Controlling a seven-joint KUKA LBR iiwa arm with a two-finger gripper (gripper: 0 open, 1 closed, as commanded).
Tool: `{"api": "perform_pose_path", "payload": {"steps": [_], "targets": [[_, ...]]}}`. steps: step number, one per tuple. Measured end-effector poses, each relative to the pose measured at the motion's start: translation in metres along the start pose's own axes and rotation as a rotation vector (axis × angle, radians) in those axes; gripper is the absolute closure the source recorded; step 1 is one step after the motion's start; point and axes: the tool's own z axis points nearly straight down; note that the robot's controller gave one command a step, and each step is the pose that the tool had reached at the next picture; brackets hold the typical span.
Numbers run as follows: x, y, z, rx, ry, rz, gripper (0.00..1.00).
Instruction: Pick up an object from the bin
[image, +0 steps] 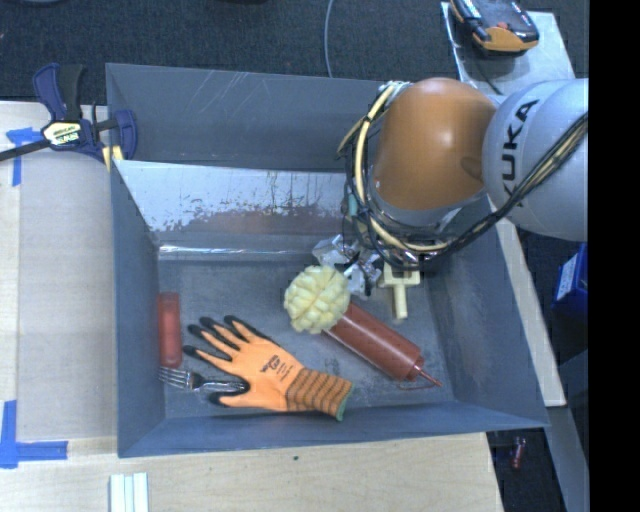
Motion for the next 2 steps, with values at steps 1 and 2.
{"api": "perform_pose_path", "payload": {"steps": [1,2], "targets": [[-0.011,0.012,0.017,-0.001,0.003,-0.269,1.00],[-0.016,0.005,0.039,-0.002,0.000,-0.657,1.00]]}}
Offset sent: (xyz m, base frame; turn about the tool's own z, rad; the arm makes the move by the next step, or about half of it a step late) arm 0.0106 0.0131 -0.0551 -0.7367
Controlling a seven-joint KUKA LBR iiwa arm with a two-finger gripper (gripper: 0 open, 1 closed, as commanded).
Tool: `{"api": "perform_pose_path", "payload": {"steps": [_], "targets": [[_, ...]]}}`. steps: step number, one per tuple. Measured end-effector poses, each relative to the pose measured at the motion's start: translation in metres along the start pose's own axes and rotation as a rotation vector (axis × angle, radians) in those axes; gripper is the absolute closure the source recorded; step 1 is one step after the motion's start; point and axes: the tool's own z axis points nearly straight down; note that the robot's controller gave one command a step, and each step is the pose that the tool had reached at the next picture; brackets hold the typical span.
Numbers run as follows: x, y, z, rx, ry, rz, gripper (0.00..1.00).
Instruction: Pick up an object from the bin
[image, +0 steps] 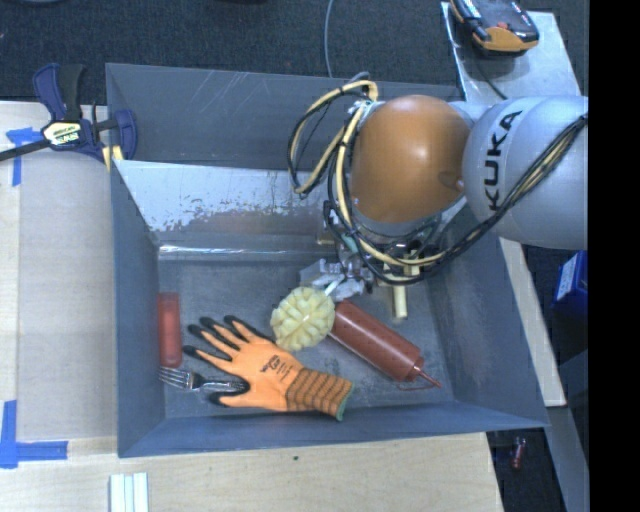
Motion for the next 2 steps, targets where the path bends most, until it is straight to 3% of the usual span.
{"api": "perform_pose_path", "payload": {"steps": [1,2], "targets": [[0.003,0.000,0.016,-0.002,0.001,-0.130,1.00],[0.002,0.001,0.026,0.002,-0.001,-0.433,1.00]]}}
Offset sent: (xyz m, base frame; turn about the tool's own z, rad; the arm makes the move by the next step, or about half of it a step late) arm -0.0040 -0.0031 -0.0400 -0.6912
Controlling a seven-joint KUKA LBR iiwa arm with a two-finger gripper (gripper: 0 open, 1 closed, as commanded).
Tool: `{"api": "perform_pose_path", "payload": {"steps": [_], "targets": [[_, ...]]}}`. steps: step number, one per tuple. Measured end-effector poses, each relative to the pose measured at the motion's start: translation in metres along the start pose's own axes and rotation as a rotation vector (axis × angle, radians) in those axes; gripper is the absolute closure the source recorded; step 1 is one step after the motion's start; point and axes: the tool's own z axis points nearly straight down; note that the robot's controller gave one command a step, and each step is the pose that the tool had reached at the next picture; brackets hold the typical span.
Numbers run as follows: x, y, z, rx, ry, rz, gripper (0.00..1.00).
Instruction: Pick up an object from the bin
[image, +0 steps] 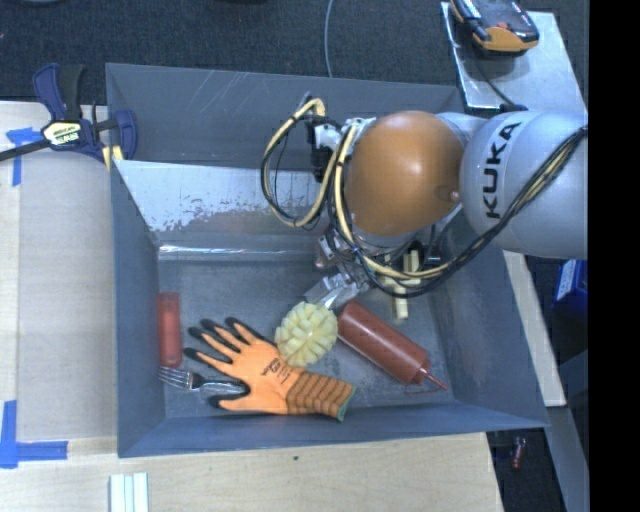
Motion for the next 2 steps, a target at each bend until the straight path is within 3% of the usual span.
{"api": "perform_pose_path", "payload": {"steps": [1,2], "targets": [[-0.0053,-0.0024,-0.1802,0.003,0.001,0.218,1.00],[-0.0052,-0.0015,-0.1785,-0.001,0.000,0.220,1.00]]}}
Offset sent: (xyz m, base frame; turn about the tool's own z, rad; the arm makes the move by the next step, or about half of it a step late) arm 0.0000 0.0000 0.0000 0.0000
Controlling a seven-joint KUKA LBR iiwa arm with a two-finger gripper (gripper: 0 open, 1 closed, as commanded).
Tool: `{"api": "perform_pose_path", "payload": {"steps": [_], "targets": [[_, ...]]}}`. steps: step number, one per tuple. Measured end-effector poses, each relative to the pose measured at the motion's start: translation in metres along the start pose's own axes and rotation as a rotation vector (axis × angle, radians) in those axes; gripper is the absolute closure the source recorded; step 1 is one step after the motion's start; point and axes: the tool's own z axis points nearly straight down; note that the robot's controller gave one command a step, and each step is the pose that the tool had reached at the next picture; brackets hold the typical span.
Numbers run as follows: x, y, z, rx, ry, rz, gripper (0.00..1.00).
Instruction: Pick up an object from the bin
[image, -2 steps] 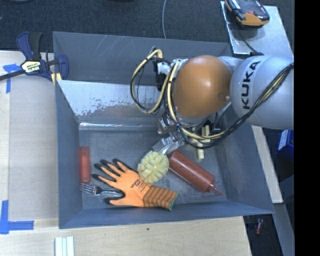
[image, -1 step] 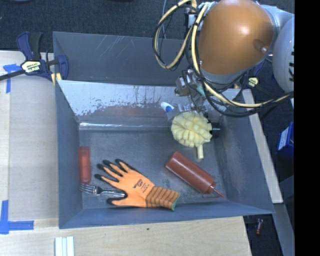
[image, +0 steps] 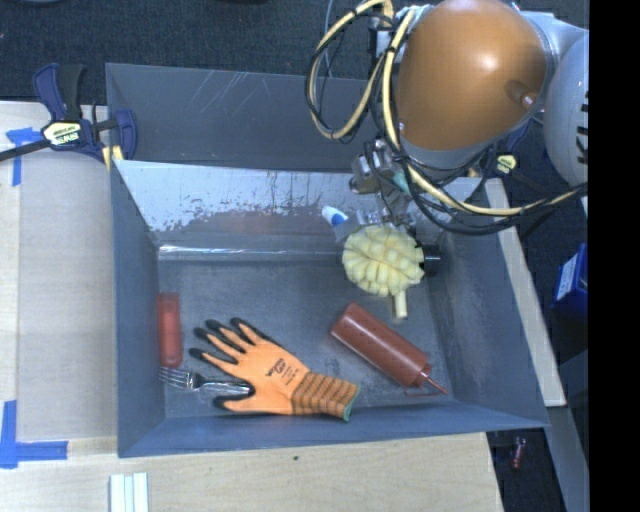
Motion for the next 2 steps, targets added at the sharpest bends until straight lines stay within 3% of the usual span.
{"api": "perform_pose_path", "payload": {"steps": [1,2], "targets": [[0.0061,0.0582,0.0229,0.003,-0.002,0.034,1.00],[0.0110,0.0660,0.0230,0.007,-0.001,-0.156,1.00]]}}
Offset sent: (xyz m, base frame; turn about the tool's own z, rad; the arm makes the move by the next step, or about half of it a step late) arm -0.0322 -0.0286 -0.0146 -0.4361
